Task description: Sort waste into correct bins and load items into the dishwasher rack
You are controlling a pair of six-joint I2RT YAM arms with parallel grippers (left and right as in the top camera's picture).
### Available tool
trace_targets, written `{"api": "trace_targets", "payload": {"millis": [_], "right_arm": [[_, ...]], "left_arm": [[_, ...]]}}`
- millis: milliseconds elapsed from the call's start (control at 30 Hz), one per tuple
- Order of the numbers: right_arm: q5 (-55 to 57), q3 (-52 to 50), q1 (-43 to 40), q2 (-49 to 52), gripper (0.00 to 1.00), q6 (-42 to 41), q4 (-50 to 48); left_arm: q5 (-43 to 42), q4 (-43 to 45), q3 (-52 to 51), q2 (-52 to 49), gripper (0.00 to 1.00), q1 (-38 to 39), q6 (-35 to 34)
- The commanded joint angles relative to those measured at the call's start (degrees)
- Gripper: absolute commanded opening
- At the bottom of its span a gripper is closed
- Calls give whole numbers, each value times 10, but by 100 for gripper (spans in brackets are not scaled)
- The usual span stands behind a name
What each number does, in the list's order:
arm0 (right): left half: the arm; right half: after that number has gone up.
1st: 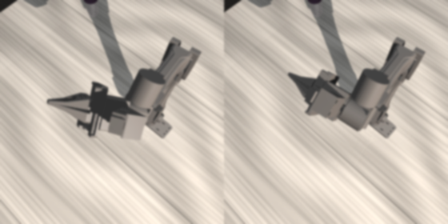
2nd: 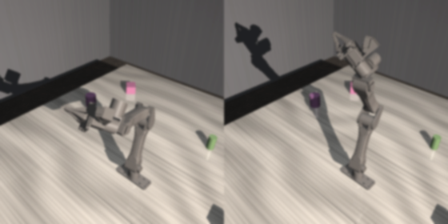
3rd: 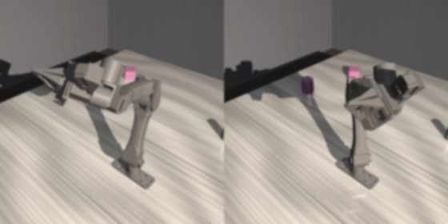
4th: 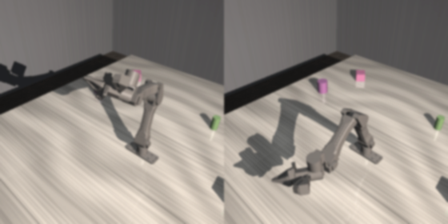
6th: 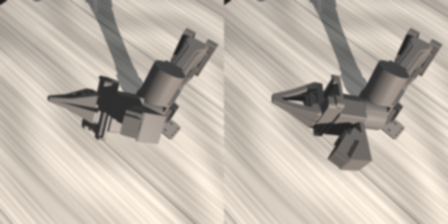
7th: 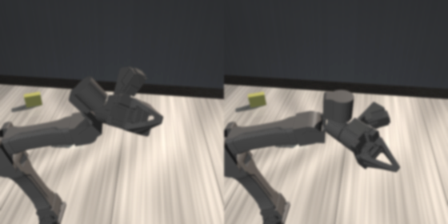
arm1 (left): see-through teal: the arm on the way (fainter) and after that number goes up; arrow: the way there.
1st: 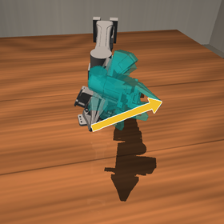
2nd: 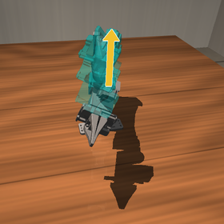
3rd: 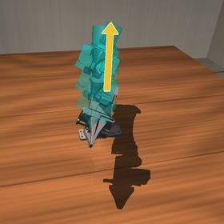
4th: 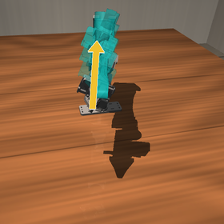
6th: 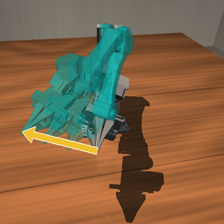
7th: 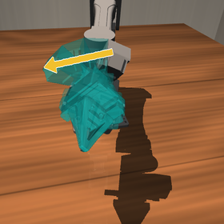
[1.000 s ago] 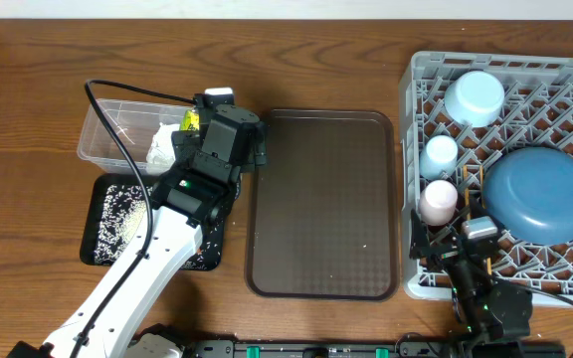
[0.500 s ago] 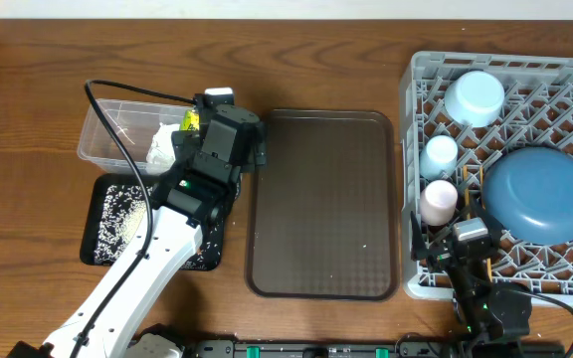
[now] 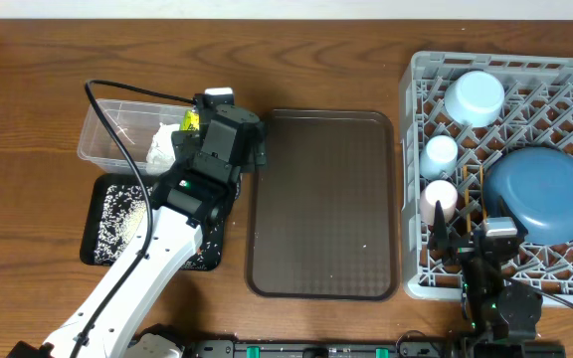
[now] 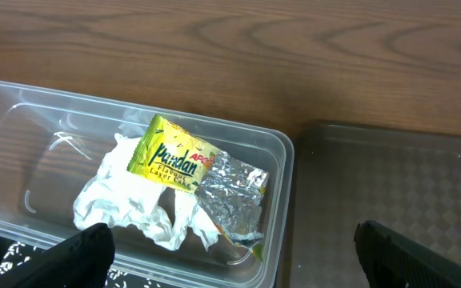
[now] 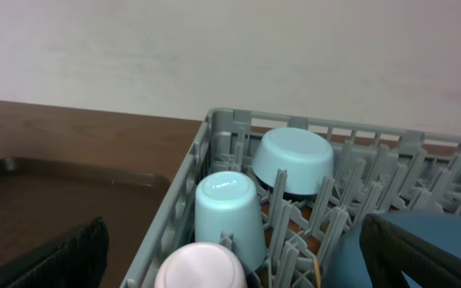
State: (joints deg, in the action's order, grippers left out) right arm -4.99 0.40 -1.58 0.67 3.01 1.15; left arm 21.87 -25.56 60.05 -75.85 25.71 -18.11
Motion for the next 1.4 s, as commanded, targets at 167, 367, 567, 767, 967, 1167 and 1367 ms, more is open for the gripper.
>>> {"api": "trace_targets", "payload": {"millis": [167,367,567,767,967,1167,1367], "right_arm": [[9,-1,-4,-4,99,-17,24],[9,-1,-4,-4,99,-17,27],[9,-1,-4,-4,99,-17,27],[9,-1,-4,-4,99,-17,27],[9,-1,-4,-4,99,-17,27],[9,-1,-4,-4,99,-17,27],[9,-1,-4,-4,99,-17,27]], "left_arm": [[14,-2,1,3,99,0,5],[14,-2,1,3,99,0,5],[13,-2,1,3,98,0,5],[14,-2,1,3,98,0,5],[14,-2,1,3,98,0,5],[14,-2,1,3,99,0,5],[13,-34,0,49,99,0,5]]}}
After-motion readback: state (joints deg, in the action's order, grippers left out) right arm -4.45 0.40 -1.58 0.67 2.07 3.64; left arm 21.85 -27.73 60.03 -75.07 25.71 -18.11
